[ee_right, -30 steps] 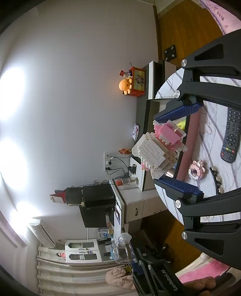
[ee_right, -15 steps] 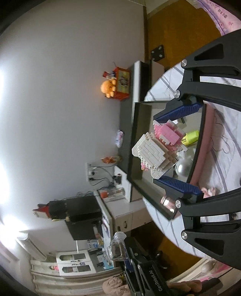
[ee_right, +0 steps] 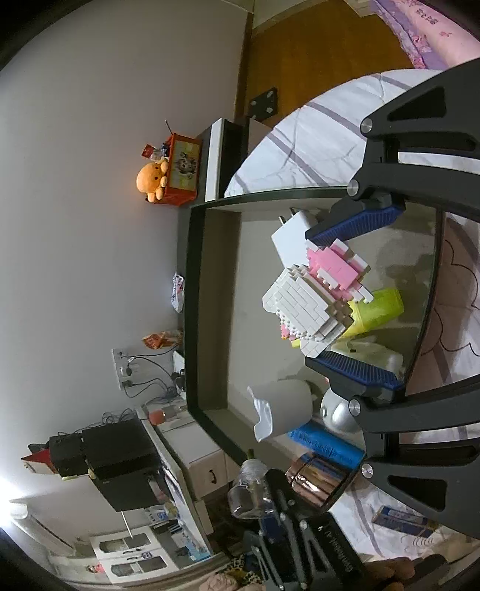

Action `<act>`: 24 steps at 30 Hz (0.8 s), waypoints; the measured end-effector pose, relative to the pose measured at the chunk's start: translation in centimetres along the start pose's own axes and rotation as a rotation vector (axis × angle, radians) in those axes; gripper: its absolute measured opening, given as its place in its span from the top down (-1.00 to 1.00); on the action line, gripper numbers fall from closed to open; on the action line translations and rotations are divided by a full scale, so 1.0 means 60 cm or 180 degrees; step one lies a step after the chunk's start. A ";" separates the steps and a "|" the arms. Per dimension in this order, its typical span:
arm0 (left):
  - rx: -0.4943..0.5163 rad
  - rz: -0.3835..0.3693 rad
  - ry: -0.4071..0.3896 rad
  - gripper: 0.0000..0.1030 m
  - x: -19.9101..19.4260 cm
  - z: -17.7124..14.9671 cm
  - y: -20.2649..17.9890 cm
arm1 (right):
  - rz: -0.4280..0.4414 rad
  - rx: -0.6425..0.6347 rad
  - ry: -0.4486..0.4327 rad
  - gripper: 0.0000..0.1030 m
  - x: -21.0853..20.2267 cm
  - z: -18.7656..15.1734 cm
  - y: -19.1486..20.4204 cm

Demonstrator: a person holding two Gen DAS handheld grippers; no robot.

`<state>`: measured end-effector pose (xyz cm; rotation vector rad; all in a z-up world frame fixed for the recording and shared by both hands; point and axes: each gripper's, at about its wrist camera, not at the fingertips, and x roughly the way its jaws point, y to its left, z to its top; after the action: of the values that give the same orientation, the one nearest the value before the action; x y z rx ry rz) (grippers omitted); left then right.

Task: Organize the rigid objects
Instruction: 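Open both grippers to drop the jar and figure into the box, then pull both grippers back from the box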

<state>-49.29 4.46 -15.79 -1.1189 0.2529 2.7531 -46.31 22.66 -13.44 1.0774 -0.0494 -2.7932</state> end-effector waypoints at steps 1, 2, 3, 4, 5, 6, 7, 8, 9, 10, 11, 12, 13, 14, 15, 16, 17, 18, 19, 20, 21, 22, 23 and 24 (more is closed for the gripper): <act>0.0003 0.0006 0.0018 0.39 0.002 -0.002 -0.001 | 0.0006 0.0011 0.0007 -0.19 0.001 -0.002 -0.002; 0.0003 0.0010 0.0024 0.39 0.004 -0.004 -0.003 | 0.0007 0.0029 0.0007 -0.19 0.001 -0.003 -0.004; -0.0004 0.0023 0.0041 0.39 0.003 -0.005 -0.003 | 0.0006 0.0042 0.0001 -0.22 0.001 -0.004 -0.005; -0.0012 0.0042 0.0035 0.38 0.000 -0.005 -0.001 | 0.0001 0.0055 -0.0015 -0.41 -0.002 -0.005 -0.006; -0.0030 0.0030 0.0012 0.28 -0.008 -0.005 0.000 | -0.0007 0.0063 -0.0037 -0.55 -0.006 -0.004 -0.007; -0.0044 0.0002 -0.0018 0.09 -0.015 -0.005 0.001 | -0.0006 0.0063 -0.0065 -0.66 -0.012 -0.004 -0.007; -0.0054 -0.0014 -0.0065 -0.05 -0.025 -0.005 0.001 | -0.0001 0.0061 -0.0092 -0.66 -0.018 -0.004 -0.008; -0.0057 0.0007 -0.0112 -0.31 -0.035 -0.005 0.002 | -0.0004 0.0063 -0.0136 -0.66 -0.028 -0.003 -0.009; -0.0052 0.0044 -0.0171 -0.50 -0.049 -0.006 0.001 | -0.0017 0.0062 -0.0160 -0.66 -0.035 -0.001 -0.007; -0.0043 0.0062 -0.0241 -0.55 -0.064 -0.007 0.000 | -0.0025 0.0055 -0.0200 -0.66 -0.049 -0.001 -0.005; -0.0049 0.0074 -0.0311 -0.64 -0.082 -0.009 0.000 | -0.0022 0.0051 -0.0240 -0.66 -0.060 0.000 -0.002; -0.0060 0.0084 -0.0351 -0.71 -0.095 -0.010 0.000 | -0.0025 0.0047 -0.0275 -0.66 -0.070 0.000 0.001; -0.0078 0.0107 -0.0408 -0.74 -0.113 -0.012 0.002 | -0.0031 0.0040 -0.0309 -0.66 -0.082 0.000 0.004; -0.0096 0.0133 -0.0462 -0.79 -0.129 -0.015 0.003 | -0.0033 0.0027 -0.0355 -0.66 -0.097 0.001 0.008; -0.0117 0.0179 -0.0520 -0.80 -0.150 -0.019 0.005 | -0.0028 0.0015 -0.0417 -0.67 -0.115 0.000 0.012; -0.0143 0.0231 -0.0575 -0.81 -0.168 -0.023 0.008 | -0.0005 -0.0003 -0.0487 -0.68 -0.136 -0.002 0.017; -0.0175 0.0273 -0.0632 -0.86 -0.189 -0.029 0.012 | 0.0027 -0.0020 -0.0534 -0.75 -0.151 -0.002 0.022; -0.0186 0.0301 -0.0666 -0.93 -0.205 -0.033 0.015 | 0.0051 -0.0034 -0.0581 -0.77 -0.167 -0.004 0.026; -0.0197 0.0345 -0.0727 -0.96 -0.226 -0.040 0.018 | 0.0072 -0.0056 -0.0665 -0.77 -0.191 -0.008 0.031; -0.0212 0.0400 -0.0810 -1.00 -0.252 -0.049 0.021 | 0.0076 -0.0067 -0.0731 -0.77 -0.210 -0.010 0.036; -0.0220 0.0437 -0.0851 -1.00 -0.267 -0.054 0.023 | 0.0068 -0.0073 -0.0784 -0.78 -0.226 -0.013 0.040; -0.0238 0.0495 -0.0891 -1.00 -0.286 -0.062 0.025 | 0.0055 -0.0087 -0.0871 -0.78 -0.251 -0.017 0.044; -0.0256 0.0534 -0.0924 -1.00 -0.303 -0.071 0.027 | 0.0050 -0.0106 -0.0937 -0.78 -0.268 -0.019 0.051; -0.0270 0.0559 -0.0966 -1.00 -0.321 -0.080 0.028 | 0.0048 -0.0127 -0.0993 -0.78 -0.285 -0.022 0.056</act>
<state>-32.77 0.18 -5.52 -0.7090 0.2048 3.0643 -32.50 21.89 -2.77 0.6216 -0.0357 -2.9070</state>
